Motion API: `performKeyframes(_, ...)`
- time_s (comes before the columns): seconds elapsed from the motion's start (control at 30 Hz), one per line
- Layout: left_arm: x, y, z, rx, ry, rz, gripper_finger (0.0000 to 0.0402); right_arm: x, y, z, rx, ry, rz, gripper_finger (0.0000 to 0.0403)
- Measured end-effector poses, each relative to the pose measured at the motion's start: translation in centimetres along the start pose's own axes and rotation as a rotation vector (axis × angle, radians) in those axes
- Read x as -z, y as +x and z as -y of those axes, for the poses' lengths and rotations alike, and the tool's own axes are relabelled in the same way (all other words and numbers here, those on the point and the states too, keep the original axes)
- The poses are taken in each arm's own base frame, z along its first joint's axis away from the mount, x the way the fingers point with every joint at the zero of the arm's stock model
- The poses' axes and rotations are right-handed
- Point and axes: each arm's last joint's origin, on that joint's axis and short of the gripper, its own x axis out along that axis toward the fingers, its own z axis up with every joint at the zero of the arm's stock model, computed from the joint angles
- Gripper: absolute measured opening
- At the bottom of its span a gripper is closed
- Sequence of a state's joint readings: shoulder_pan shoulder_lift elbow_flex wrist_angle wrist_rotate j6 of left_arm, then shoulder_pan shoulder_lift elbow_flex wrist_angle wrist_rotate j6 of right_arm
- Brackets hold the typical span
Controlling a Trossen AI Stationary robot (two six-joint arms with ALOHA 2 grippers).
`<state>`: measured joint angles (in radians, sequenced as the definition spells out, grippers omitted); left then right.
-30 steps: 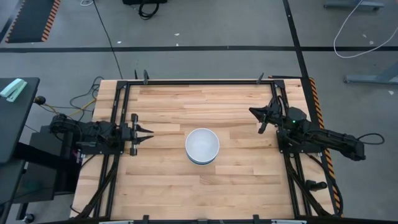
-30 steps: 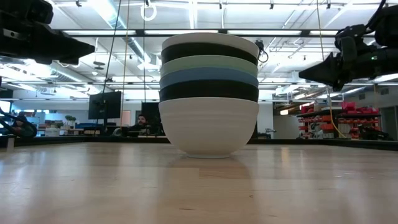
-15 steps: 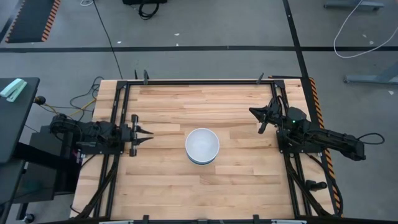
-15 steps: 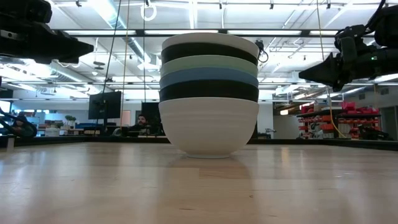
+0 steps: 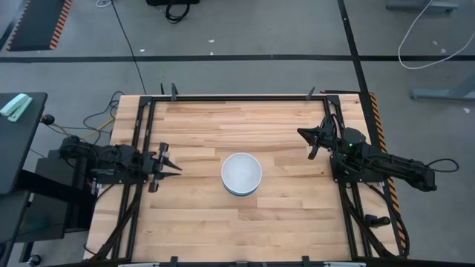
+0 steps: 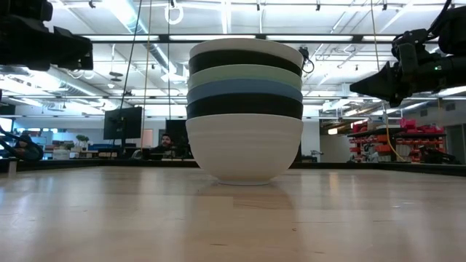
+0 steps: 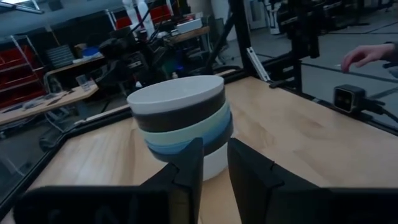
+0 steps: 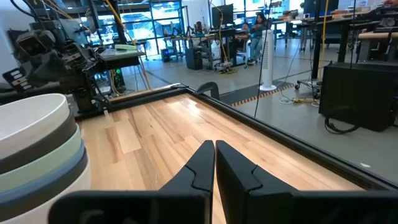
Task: Nest bowls inside each other
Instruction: Return to Home Position
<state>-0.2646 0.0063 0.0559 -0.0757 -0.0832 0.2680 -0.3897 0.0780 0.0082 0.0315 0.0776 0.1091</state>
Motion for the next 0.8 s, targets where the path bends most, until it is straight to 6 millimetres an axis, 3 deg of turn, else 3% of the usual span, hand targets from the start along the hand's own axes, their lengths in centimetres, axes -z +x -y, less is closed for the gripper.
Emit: performKeyframes(0.8,0.01,-0.01,0.11,0.034,0.006,0.005,0.0078,0.00,0.00,0.00,0.000,0.000,0.000,0.0023)
